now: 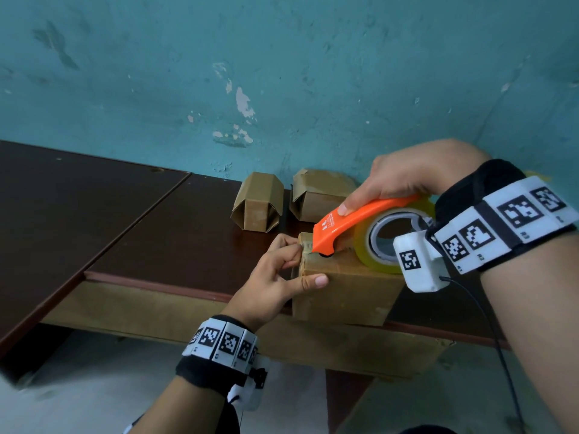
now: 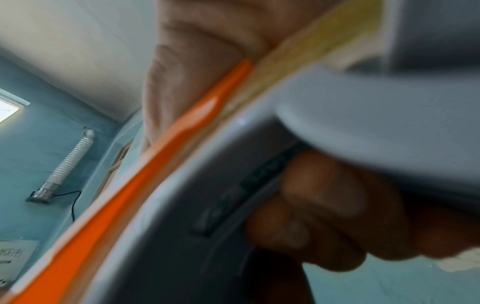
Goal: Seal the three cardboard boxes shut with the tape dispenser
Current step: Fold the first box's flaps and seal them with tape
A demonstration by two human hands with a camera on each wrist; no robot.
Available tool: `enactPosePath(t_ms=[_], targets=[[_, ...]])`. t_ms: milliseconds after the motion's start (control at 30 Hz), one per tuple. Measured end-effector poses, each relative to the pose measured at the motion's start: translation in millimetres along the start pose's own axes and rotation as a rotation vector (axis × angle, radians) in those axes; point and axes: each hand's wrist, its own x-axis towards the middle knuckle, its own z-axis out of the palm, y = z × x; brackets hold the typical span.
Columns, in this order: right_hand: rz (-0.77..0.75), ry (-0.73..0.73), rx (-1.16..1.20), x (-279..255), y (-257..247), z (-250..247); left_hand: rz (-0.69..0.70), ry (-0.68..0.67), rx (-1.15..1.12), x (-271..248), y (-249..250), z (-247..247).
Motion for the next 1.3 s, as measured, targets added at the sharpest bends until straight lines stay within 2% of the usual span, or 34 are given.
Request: enactPosePath(t_ms=[433, 600, 833, 1000, 1133, 1300], targets=[[0.018, -0.032, 0.048, -1.8, 9.1, -0.1, -0.020, -0.002, 0.039, -1.6, -4.4, -1.1], [0.050, -0.059, 0.047, -1.8, 10.4, -1.6, 0.013, -0.014, 0.056, -1.6, -3.0, -0.7], [-0.014, -0.030, -0.025, 2.9, 6.5, 5.0, -0.005, 0.037, 0.021, -1.9, -12.7, -2.2], [-0.043, -0.031, 0.020, 3.0, 9.3, 6.7, 0.029, -0.032, -0.069, 0.2, -11.9, -3.8], [-0.035, -0.038, 0.052, 1.6, 9.4, 7.3, -0.016, 0.015, -0.107, 0.5, -19.3, -2.5], [-0.029, -0.033, 0.045, 1.2, 9.5, 8.0, 0.028, 0.058, -0.107, -3.2, -22.7, 1.6]])
